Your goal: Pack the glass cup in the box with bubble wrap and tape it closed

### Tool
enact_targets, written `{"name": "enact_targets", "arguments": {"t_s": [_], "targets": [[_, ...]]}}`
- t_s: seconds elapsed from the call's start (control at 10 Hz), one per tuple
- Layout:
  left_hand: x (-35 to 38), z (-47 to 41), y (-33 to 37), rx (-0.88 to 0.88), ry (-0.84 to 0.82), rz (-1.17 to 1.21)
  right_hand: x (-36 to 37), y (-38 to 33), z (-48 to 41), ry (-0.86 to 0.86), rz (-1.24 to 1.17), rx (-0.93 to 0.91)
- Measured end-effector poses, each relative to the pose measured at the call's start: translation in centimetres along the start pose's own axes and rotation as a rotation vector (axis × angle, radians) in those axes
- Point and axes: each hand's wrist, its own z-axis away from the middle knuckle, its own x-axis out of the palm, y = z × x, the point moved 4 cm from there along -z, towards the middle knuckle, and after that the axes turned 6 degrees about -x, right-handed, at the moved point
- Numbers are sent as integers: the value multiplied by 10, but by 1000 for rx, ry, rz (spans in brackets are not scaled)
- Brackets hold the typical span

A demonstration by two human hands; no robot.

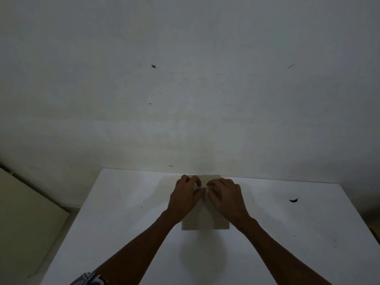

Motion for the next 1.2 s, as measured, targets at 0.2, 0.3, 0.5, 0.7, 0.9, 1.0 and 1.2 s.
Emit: {"name": "enact_targets", "arguments": {"t_s": [0.2,0.3,0.5,0.7,0.9,1.0,1.2], "targets": [[7,17,-9,-60,-99,164,16,10,4,-152,-195,198],[23,35,-19,-143,-286,117,23,12,20,-236,-291,336],[29,38,-29,-98,-322,59,25,15,42,-336,-375,384],[47,37,-43,-32,-282,54,37,16,49,-278,-425,355],[43,22,-43,29,-304,4,46,17,45,-233,-438,372],[38,22,-49,102,-319,-8,54,31,46,-271,-337,334],[4,10,-63,133,-303,-127,7,6,25,-358,-173,288]]}}
